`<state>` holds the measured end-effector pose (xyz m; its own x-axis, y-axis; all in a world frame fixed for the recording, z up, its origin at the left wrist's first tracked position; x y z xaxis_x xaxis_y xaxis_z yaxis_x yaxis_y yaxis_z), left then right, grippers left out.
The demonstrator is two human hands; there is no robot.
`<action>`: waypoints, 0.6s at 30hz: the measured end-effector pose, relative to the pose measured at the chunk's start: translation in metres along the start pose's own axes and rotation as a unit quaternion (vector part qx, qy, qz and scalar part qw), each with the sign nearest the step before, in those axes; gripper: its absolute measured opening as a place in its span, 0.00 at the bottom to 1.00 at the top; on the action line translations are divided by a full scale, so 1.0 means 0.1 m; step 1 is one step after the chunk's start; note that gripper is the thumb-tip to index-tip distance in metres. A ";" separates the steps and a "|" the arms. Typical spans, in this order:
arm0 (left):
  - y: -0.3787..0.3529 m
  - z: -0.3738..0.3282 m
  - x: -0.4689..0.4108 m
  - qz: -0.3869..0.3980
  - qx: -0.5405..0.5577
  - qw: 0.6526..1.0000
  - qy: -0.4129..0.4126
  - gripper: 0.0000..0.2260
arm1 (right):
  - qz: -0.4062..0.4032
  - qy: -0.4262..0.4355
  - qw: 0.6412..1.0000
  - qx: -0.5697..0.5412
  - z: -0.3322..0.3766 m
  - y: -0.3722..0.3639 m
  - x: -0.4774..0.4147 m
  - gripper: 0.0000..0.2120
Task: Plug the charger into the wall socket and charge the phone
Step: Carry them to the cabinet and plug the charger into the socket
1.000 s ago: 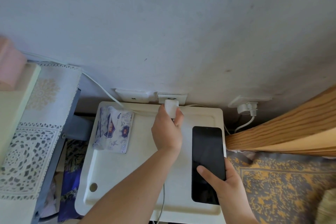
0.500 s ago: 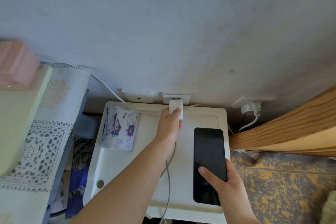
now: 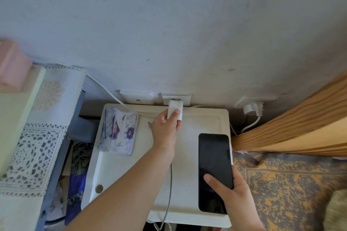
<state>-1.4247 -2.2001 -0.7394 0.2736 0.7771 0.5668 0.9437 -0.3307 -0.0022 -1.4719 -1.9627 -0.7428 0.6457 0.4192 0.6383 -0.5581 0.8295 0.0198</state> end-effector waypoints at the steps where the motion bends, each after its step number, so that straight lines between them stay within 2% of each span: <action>1: -0.02 -0.01 0.00 0.001 0.008 1.000 0.007 0.04 | 0.000 -0.001 1.000 -0.002 -0.01 0.00 0.00 0.14; 10: -0.06 -0.07 -0.03 0.015 -0.004 1.000 0.006 0.07 | 0.013 -0.011 1.000 0.010 -0.03 -0.02 0.02 0.14; 16: -0.06 -0.06 -0.03 -0.008 -0.012 1.000 0.013 0.06 | 0.015 0.000 1.000 0.002 0.01 -0.03 0.06 0.13; 18: -0.06 -0.09 -0.04 0.010 -0.028 0.999 0.012 0.08 | 0.015 0.001 1.000 -0.001 0.00 -0.04 0.09 0.13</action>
<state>-1.4328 -2.2058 -0.7341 0.2868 0.7571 0.5870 0.9263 -0.3754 0.0316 -1.4644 -1.9621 -0.7371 0.6294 0.4455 0.6367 -0.5766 0.8170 -0.0017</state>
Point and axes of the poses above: each hand's wrist, its own x-axis away from the middle knuckle, its own y-axis out of the back of the hand, z = x × y, the point moved 9 cm from there along -x, towards the middle knuckle, and after that the axes turned 2 degrees about -x, right-handed, at the moved point
